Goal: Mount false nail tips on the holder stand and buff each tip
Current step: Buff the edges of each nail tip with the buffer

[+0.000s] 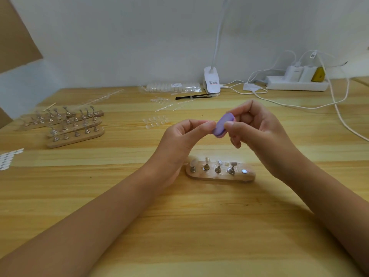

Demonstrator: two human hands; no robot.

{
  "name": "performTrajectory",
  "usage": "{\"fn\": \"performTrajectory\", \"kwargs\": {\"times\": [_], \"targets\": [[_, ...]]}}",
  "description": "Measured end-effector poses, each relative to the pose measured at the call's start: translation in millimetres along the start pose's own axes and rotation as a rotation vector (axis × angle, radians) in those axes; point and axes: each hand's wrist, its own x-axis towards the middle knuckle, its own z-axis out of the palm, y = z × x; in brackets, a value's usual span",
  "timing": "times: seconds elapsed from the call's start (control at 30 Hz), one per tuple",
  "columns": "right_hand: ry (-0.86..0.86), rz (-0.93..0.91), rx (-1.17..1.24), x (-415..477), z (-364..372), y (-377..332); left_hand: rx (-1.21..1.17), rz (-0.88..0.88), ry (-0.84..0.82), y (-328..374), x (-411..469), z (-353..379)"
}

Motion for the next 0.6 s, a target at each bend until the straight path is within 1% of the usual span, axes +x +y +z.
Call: {"fn": "performTrajectory", "kwargs": {"times": [0.13, 0.23, 0.27, 0.37, 0.4, 0.5, 0.53, 0.6], "targets": [[-0.088, 0.021, -0.039, -2.1, 1.5, 1.6, 0.007, 0.010, -0.001, -0.1, -0.4, 1.2], [0.005, -0.022, 0.006, -0.4, 0.3, 2.2, 0.008, 0.002, 0.003, 0.5, -0.2, 0.8], [0.012, -0.026, 0.015, -0.1, -0.2, 1.9, 0.012, 0.002, 0.001, 0.1, -0.1, 0.7], [-0.064, 0.009, -0.022, -1.5, 0.1, 2.6, 0.013, 0.008, -0.002, -0.6, -0.4, 0.7], [-0.060, 0.004, -0.024, -1.5, 0.2, 3.2, 0.011, 0.008, 0.002, -0.3, -0.3, 0.7], [0.033, -0.055, 0.025, 0.1, -0.6, 2.7, 0.024, 0.007, 0.004, 0.0, 0.0, 0.3], [0.035, -0.058, 0.030, 0.4, -1.1, 2.9, 0.029, 0.009, 0.001, -0.4, -0.2, 0.4], [-0.017, -0.025, 0.009, -0.1, -1.0, 3.5, 0.027, 0.011, 0.004, -1.3, -0.5, 0.5]]}}
